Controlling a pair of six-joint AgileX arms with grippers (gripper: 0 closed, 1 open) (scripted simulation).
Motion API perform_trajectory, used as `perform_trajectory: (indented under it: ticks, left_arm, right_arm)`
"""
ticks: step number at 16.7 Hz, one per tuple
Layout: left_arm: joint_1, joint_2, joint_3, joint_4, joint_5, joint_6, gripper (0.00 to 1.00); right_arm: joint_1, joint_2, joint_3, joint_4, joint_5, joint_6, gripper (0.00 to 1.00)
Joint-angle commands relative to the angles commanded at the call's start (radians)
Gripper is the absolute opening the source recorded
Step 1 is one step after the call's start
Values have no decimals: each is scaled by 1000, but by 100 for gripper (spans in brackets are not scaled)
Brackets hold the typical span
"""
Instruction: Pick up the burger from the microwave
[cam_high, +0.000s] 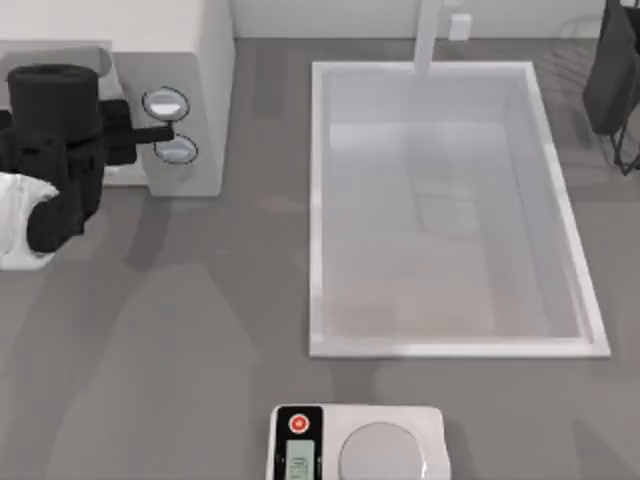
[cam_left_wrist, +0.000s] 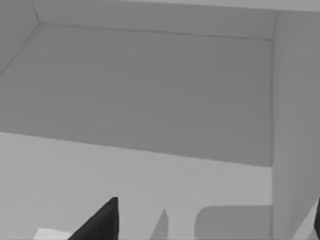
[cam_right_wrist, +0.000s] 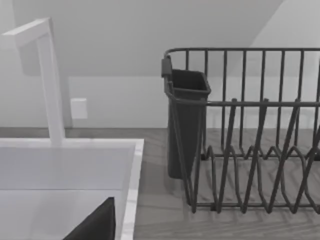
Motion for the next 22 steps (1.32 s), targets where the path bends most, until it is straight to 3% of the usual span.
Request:
perform_trajectory:
  ticks: [5, 13, 17, 22]
  left_arm:
    - [-135, -249, -227, -115, -154, -57, 0]
    - [-132, -247, -261, -114, -176, -61, 0]
    - [-142, -110, -295, 41, -178, -63, 0]
    - [-151, 133, -372, 407, -174, -63, 0]
  right_arm:
    - [0, 0, 0, 0, 0, 0, 100]
    - [0, 0, 0, 0, 0, 0, 100]
    - [0, 0, 0, 0, 0, 0, 100]
    - [0, 0, 0, 0, 0, 0, 100]
